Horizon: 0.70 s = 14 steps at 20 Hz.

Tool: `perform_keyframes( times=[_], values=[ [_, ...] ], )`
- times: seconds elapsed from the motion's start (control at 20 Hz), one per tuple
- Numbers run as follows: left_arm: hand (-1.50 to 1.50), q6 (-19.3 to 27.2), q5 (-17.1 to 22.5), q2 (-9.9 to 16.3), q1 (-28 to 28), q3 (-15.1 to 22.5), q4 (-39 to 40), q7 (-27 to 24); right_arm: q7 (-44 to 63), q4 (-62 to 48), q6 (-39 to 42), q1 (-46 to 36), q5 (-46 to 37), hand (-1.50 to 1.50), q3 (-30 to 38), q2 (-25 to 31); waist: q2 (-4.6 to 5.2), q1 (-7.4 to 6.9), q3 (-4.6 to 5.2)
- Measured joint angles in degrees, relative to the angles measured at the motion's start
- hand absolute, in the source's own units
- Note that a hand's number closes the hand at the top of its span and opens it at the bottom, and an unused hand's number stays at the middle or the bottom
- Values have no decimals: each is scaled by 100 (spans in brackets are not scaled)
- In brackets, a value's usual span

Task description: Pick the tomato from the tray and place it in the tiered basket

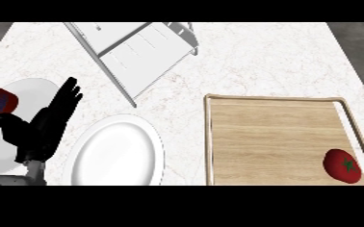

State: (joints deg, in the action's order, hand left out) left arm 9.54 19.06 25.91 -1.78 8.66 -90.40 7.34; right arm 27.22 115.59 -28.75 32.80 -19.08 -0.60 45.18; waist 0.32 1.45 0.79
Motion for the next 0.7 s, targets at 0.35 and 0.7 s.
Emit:
perform_keyframes(
  times=[0.35, 0.7],
  values=[
    [0, -76, -22, -76, -169, 74, 37, 94, 2531, 1552, 1451, -28, 64, -150, -220, 872, 10, -174, -30],
    [0, -185, -94, -162, -241, 55, 81, 139, 3693, 1639, 1998, -1145, -217, -150, -643, 754, 0, -253, -60]
  ],
)
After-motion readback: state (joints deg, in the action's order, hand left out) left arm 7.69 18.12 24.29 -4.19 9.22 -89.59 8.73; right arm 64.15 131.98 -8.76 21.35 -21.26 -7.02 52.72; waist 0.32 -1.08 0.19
